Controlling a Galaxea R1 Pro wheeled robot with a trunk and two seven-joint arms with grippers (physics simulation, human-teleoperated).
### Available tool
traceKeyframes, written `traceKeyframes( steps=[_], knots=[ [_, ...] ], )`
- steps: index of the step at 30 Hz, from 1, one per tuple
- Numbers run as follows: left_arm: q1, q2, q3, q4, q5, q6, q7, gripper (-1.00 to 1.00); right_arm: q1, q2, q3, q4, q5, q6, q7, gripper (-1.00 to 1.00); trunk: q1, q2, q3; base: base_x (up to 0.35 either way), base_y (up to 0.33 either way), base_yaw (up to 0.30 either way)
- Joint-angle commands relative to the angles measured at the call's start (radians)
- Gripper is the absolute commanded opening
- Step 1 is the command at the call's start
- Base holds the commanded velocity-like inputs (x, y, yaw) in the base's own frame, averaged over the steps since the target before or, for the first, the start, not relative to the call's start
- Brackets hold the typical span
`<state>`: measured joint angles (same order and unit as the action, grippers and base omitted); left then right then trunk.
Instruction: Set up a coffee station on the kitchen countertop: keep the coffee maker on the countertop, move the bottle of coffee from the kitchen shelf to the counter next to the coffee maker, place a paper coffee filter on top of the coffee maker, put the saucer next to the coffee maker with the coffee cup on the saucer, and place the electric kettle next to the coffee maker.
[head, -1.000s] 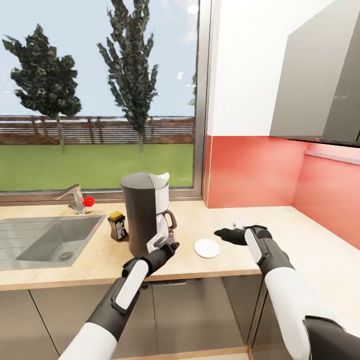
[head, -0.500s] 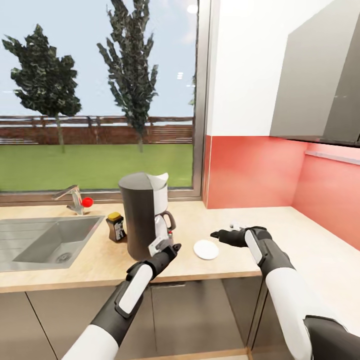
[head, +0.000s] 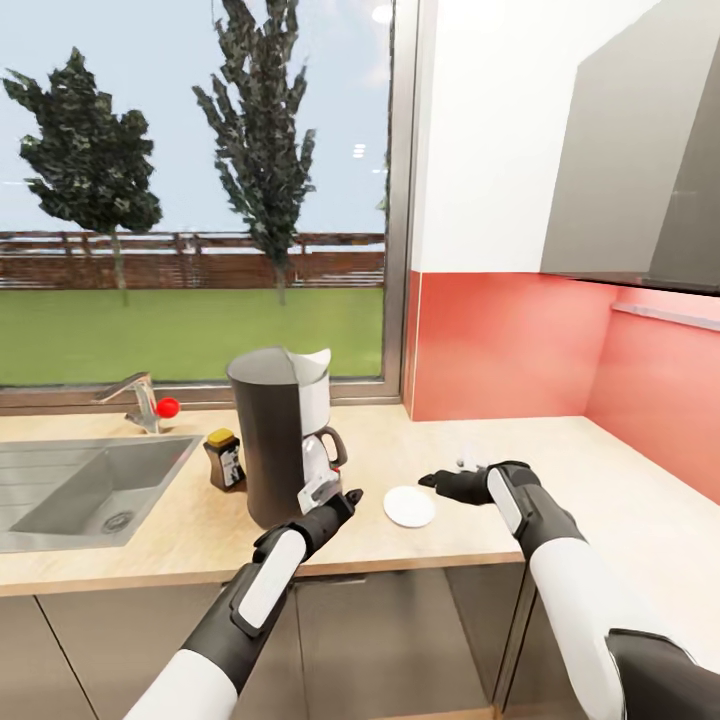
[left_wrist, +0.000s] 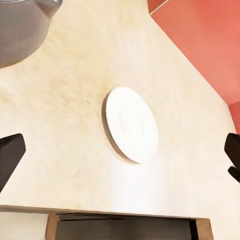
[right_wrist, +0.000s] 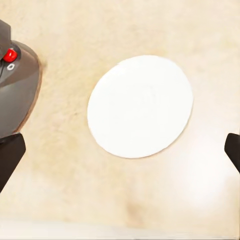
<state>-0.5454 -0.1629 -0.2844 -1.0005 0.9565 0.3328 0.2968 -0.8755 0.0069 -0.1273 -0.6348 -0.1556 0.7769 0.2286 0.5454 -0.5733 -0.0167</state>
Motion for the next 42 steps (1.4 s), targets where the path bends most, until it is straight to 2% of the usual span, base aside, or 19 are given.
traceKeyframes(
  steps=[1,9,19,22,25,42],
  knots=[
    [-0.001,0.0,-0.002,-0.001,0.01,0.001,0.008,1.0,-0.001,0.001,-0.004,0.007,-0.001,0.005,0.003,1.0,0.0,-0.002,-0.002,0.013,-0.006,0.0],
    [-0.001,-0.001,-0.002,-0.001,0.01,0.001,0.008,1.0,0.0,0.001,-0.003,0.059,0.003,0.007,0.05,1.0,0.0,-0.002,-0.002,0.072,-0.001,0.0],
    [-0.001,-0.003,-0.002,-0.001,0.01,0.0,0.008,1.0,0.0,0.0,-0.003,0.092,0.005,0.007,0.063,1.0,0.0,-0.002,-0.002,0.135,0.0,0.0],
    [-0.001,-0.004,-0.002,0.0,0.01,0.0,0.008,1.0,0.0,0.0,-0.003,0.093,0.023,0.007,0.063,1.0,0.0,-0.002,-0.002,0.021,0.0,0.0],
    [-0.001,-0.008,-0.01,0.0,0.01,0.0,0.008,1.0,0.001,0.001,-0.003,0.095,0.058,0.007,0.073,1.0,0.0,-0.002,-0.002,0.118,-0.029,0.0],
    [-0.001,-0.01,-0.022,0.027,0.015,0.0,0.008,1.0,0.01,0.001,-0.003,0.095,0.064,0.007,0.078,1.0,0.0,-0.002,-0.002,0.071,-0.06,0.0]
  ],
)
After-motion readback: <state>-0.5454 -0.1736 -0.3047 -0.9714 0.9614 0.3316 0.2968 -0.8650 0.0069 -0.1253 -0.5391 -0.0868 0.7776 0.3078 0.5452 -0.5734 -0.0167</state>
